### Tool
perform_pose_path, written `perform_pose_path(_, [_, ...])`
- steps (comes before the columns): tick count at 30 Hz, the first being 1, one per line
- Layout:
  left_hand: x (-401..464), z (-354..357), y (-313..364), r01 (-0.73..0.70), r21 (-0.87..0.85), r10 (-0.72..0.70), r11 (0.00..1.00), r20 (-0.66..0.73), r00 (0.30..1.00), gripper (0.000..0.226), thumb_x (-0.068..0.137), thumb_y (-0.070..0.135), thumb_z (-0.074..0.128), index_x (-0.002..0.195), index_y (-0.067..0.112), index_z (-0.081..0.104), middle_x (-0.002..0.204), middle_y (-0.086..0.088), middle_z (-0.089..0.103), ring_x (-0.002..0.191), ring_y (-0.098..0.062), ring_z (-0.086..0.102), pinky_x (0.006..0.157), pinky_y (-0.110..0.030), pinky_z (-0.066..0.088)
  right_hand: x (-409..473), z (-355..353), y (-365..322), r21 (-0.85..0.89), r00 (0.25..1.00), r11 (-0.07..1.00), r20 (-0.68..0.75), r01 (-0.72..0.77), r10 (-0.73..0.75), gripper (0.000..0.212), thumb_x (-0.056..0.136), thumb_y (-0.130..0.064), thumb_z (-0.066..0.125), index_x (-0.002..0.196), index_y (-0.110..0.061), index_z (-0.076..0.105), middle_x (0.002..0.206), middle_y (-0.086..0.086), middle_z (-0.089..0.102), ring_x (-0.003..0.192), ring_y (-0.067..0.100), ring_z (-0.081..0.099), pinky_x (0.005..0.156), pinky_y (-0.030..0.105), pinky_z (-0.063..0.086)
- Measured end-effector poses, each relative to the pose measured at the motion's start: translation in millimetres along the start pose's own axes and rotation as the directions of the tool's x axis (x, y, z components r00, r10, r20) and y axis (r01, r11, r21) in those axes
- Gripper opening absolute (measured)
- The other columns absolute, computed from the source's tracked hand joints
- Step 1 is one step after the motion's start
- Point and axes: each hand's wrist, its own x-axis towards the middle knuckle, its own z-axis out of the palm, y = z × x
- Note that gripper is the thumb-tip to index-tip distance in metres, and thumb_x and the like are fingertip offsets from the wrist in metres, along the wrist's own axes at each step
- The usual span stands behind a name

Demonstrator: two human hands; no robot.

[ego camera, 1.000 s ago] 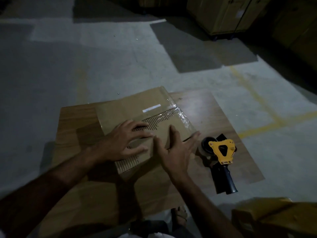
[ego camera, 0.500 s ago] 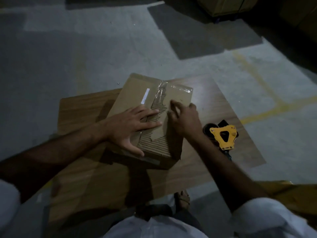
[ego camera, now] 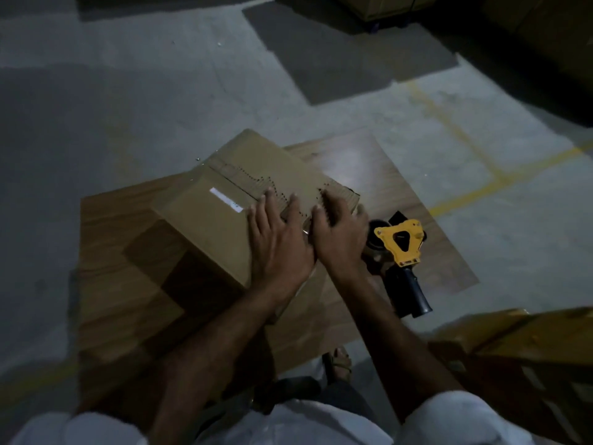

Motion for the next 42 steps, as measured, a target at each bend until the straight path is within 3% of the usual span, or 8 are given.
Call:
perform_pose_path(4, [10.9,3.6,2.6,-0.061,-0.169,0.083,0.984,0.126,0.989,0.067,0.099,0.040,0.049,0.162,0.037,0.026,0.172,-0.015,0.001,0.159,-0.029,-0.002,0.128,-0.046,-0.001,17.7,-5.9,6.4,0.255,0.986,0.966,0.153,0.028,-0.069,0.041,0.104,-0.028,0.060,0.144,-0.025,0.061,0.153,0.014,0.047,0.142,0.027,0.048,0.117,0.048,0.042])
perform_pose_path(12, [43.5,-19.1,-30.3,-0.358,-0.078,0.366,0.931,0.226,0.903,0.088,0.081,0.094,0.038,0.155,0.049,0.028,0.169,-0.002,0.014,0.154,-0.026,0.013,0.125,-0.054,0.018,86.8,-40.9,-2.4,0.207,0.794,0.959,0.541,0.195,-0.278,0.039,0.107,-0.010,0.053,0.146,-0.010,0.058,0.151,0.010,0.054,0.137,0.011,0.049,0.118,0.031,0.040])
perform_pose_path(15, [39.0,-9.9,-12.0,-0.303,-0.056,0.307,0.951,0.112,0.945,0.073,0.090,0.077,0.044,0.150,0.036,0.039,0.169,-0.011,0.020,0.155,-0.028,0.015,0.128,-0.052,0.011,74.8,-34.5,-0.9,0.211,0.868,0.954,0.406,0.214,-0.285,0.036,0.107,-0.009,0.052,0.141,-0.010,0.063,0.146,0.012,0.056,0.125,-0.006,0.046,0.109,0.008,0.037])
perform_pose_path(19, [36.0,-0.5,21.5,-0.181,-0.110,0.189,0.977,0.068,0.980,0.054,0.097,0.051,0.052,0.138,0.017,0.048,0.166,-0.017,0.023,0.155,-0.033,0.016,0.128,-0.052,0.005,57.2,-41.0,31.4,0.319,0.904,0.939,0.351,0.129,-0.243,0.046,0.109,-0.024,0.053,0.154,-0.017,0.048,0.152,0.003,0.053,0.137,0.016,0.053,0.114,0.043,0.047])
perform_pose_path(24, [42.6,4.4,63.7,-0.337,-0.177,0.350,0.925,0.042,0.936,0.050,0.096,0.027,0.059,0.143,0.012,0.050,0.166,-0.016,0.027,0.156,-0.030,0.019,0.129,-0.047,-0.001,52.2,-61.0,62.3,0.337,0.941,0.938,0.285,0.080,-0.182,0.054,0.108,-0.041,0.053,0.158,-0.026,0.041,0.155,0.002,0.049,0.135,0.013,0.054,0.109,0.047,0.051])
perform_pose_path(31, [52.2,26.8,100.9,-0.439,-0.072,0.444,0.896,0.090,0.892,0.052,0.099,0.047,0.052,0.143,0.020,0.053,0.165,-0.016,0.029,0.155,-0.031,0.019,0.128,-0.051,-0.004,49.8,-96.3,135.1,0.012,0.996,0.999,0.081,0.037,-0.038,0.050,0.104,-0.036,0.060,0.148,-0.013,0.052,0.140,0.009,0.056,0.129,0.022,0.052,0.106,0.049,0.046])
perform_pose_path(36, [54.3,52.4,129.6,-0.491,0.085,0.468,0.867,0.199,0.861,0.062,0.098,0.066,0.040,0.139,0.022,0.053,0.166,-0.019,0.025,0.156,-0.034,0.016,0.126,-0.058,-0.007,41.3,-97.8,182.1,-0.365,0.963,0.896,-0.003,-0.253,0.271,0.066,0.087,-0.043,0.076,0.136,-0.009,0.047,0.132,0.015,0.052,0.125,0.034,0.049,0.101,0.046,0.047])
perform_pose_path(42, [51.1,52.9,140.9,-0.466,0.077,0.445,0.881,0.199,0.873,0.060,0.098,0.067,0.039,0.133,0.023,0.058,0.161,-0.016,0.033,0.153,-0.031,0.023,0.126,-0.058,-0.002,46.7,-86.8,202.5,-0.296,0.872,0.854,0.113,-0.428,0.476,0.047,0.087,-0.024,0.069,0.122,-0.005,0.044,0.118,0.014,0.058,0.110,0.035,0.061,0.093,0.051,0.054])
